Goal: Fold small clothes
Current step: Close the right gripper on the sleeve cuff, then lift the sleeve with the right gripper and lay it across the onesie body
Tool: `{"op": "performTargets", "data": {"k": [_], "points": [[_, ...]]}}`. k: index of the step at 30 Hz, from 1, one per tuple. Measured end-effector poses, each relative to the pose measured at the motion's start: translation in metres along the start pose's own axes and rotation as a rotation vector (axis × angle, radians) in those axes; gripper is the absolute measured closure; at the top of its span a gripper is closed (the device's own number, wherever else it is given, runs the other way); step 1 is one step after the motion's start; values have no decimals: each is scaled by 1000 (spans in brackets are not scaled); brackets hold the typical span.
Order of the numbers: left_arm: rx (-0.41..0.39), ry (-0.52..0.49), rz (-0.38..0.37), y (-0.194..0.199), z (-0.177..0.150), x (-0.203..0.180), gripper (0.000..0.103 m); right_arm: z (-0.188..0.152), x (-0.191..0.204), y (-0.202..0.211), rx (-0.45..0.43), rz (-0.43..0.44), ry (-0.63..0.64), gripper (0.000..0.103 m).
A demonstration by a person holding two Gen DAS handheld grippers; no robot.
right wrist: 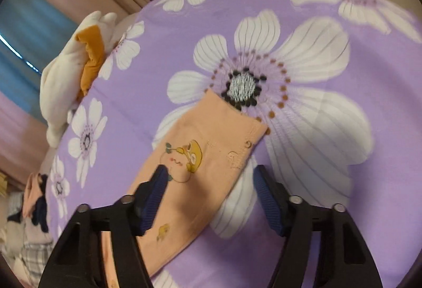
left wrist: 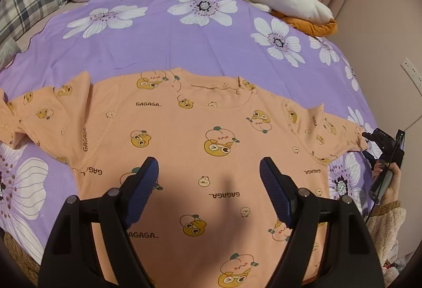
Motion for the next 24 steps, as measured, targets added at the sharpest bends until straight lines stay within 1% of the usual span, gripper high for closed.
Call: {"op": "performTargets", "data": {"k": [1,2,3,4,5,6,8,11,13,14,16,21,24], "points": [[3,5,4,-1,0,1,25,-2,2,-1,-15,20,4,41],[6,9,7,-3,0,1,25,-2,3,-2,-30,37,12,48],[9,12,10,-4,0,1,25,0,4,-4,-41,70,12,71],[11,14,12,-5,0,1,25,3,1,-11,-36,119,-7,87],[11,15,15,-5,0,0,25,2,-1,-16,-24,152,-31,98],[12,15,19,-6,0,-1,25,1,-4,-16,-28,157,-51,98],[13,14,27,-5,-1,-2,25,0,-6,-3,-84,126,-40,98],[11,9,45,-5,-1,-2,25,4,-3,25,-183,101,-15,98],[8,9,57,-5,-2,-1,25,6,0,42,-248,56,13,98],[8,9,60,-5,-2,0,25,6,2,49,-272,33,28,98],[9,10,66,-4,-2,3,25,8,6,52,-298,23,45,98],[-6,6,81,2,0,10,24,6,40,70,-360,-21,174,98],[-7,17,86,6,1,17,24,4,71,89,-397,9,274,98]]}}
Point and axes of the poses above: each gripper's, at about its wrist camera, not at the fingertips, and y roughly against the way its jaws point, x to its left, z to its top, the point moved 1 cm from there along -y, roughly the way its jaws point, and after that the axes turned 9 degrees about y, right-handed, at the moved point
